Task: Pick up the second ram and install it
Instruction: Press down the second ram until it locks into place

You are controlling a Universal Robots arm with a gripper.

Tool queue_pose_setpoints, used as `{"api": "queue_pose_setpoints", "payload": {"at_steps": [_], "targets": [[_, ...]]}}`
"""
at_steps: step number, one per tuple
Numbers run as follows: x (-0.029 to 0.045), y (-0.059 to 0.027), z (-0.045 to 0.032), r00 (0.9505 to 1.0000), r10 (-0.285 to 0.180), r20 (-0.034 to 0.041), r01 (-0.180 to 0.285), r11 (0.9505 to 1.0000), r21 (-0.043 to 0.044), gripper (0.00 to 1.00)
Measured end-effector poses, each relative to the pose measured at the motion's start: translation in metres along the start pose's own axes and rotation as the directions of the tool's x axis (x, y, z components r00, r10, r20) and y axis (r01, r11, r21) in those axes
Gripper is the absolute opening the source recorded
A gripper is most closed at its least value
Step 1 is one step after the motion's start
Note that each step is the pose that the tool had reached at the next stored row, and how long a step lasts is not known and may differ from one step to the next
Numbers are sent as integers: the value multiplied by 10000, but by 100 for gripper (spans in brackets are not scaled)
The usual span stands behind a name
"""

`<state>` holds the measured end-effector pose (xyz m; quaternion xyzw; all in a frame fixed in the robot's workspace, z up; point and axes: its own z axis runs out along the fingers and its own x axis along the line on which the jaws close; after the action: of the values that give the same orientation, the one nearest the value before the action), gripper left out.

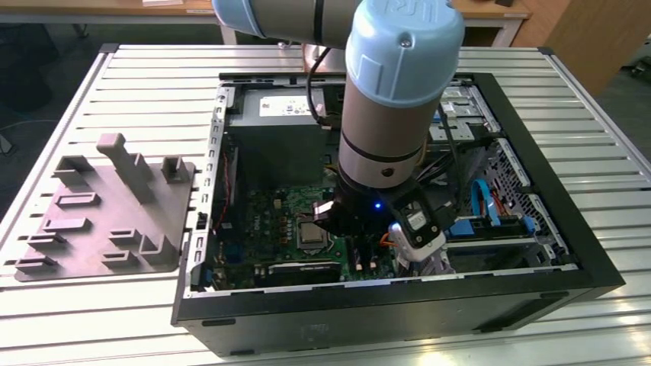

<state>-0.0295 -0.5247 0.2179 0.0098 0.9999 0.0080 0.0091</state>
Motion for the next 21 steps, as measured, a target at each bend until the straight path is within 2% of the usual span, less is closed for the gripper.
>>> {"api": "queue_pose_setpoints", "payload": {"at_steps": [9, 12, 14, 21], "targets": [[0, -2, 15, 10000, 0, 1, 0, 10000, -1, 10], [-2, 3, -16, 10000, 0, 11, 0, 10000, -36, 10], [-2, 0, -88, 10000, 0, 1, 0, 10000, -2, 10], [-7, 4, -352, 10000, 0, 2, 0, 10000, 8, 10]]}}
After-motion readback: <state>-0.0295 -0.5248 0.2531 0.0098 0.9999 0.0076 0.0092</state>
